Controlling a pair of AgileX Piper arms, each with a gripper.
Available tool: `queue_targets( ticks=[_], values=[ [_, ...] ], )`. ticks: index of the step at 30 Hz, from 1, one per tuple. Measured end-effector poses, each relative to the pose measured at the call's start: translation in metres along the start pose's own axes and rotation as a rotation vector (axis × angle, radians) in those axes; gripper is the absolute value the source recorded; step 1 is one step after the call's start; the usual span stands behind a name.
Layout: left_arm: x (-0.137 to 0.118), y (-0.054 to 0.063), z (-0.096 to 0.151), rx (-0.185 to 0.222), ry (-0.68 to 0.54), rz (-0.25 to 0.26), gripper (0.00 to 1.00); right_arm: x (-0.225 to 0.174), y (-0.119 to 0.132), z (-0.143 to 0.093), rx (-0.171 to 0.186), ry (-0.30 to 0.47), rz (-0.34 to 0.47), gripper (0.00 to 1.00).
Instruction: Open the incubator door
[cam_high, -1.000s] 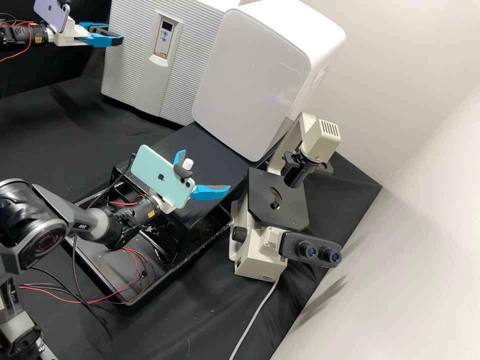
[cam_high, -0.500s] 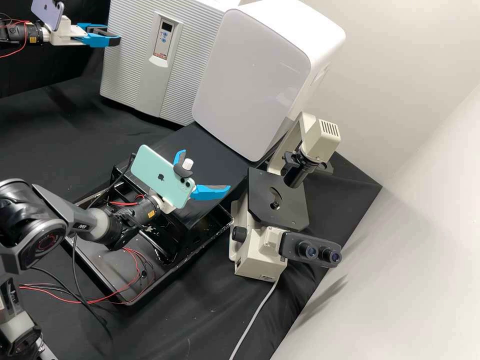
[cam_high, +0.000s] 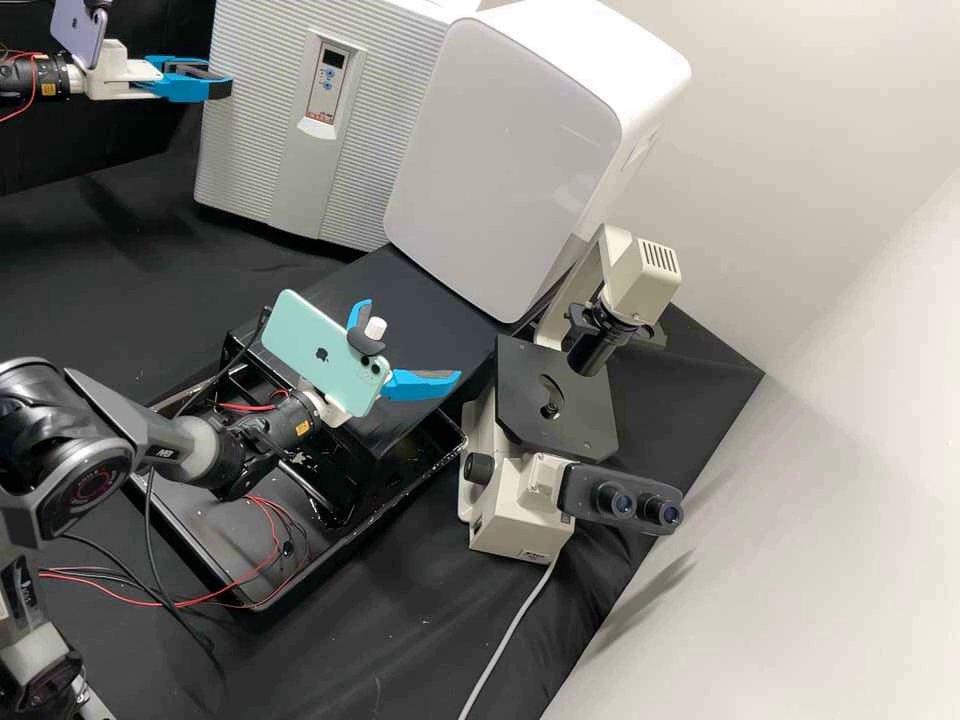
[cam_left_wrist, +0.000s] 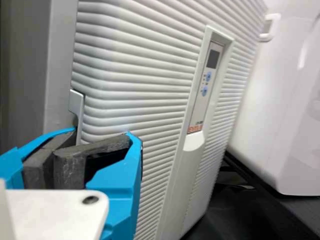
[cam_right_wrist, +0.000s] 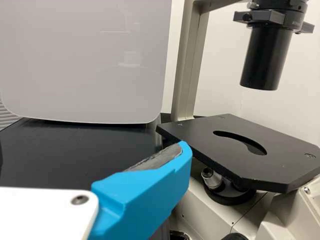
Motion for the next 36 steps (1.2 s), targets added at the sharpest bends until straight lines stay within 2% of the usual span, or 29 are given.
queue_targets(
  ticks=[17, 20, 27, 30, 32, 36],
  values=[
    [-0.032, -0.021, 0.038, -0.023, -0.107, -0.044, 0.0, 0.0, 0.0, 0.0, 0.0, 0.0, 0.0, 1.0],
    [-0.035, -0.023, 0.042, -0.044, -0.131, -0.048, 0.0, 0.0, 0.0, 0.0, 0.0, 0.0, 0.0, 1.0],
    [-0.043, -0.032, 0.065, -0.084, -0.2, -0.1, 0.0, 0.0, 0.0, 0.0, 0.0, 0.0, 0.0, 1.0],
    [-0.046, -0.037, 0.081, -0.094, -0.285, -0.139, 0.0, 0.0, 0.0, 0.0, 0.0, 0.0, 0.0, 1.0],
    [-0.049, -0.042, 0.097, -0.078, -0.396, -0.17, 0.0, 0.0, 0.0, 0.0, 0.0, 0.0, 0.0, 1.0],
    [-0.058, -0.042, 0.115, -0.092, -0.538, -0.167, 0.0, 0.0, 0.0, 0.0, 0.0, 0.0, 0.0, 1.0]
  ],
)
